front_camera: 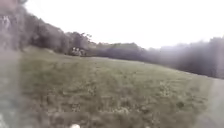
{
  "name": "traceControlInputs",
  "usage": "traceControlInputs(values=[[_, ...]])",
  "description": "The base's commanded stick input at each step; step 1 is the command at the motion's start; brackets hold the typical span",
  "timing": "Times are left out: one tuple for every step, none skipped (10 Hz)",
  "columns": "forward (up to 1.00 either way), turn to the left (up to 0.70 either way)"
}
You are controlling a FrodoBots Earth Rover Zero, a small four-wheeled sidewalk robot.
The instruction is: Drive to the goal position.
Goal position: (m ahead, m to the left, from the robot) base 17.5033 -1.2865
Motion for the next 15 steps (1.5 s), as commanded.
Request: traceControlInputs(values=[[0.7,0.0],[0.7,0.0],[0.7,0.0],[0.7,0.0],[0.7,0.0],[0.7,0.0],[0.7,0.0],[0.7,0.0],[0.7,0.0],[0.7,0.0],[0.7,0.0],[0.7,0.0],[0.7,0.0],[0.7,0.0],[0.7,0.0]])
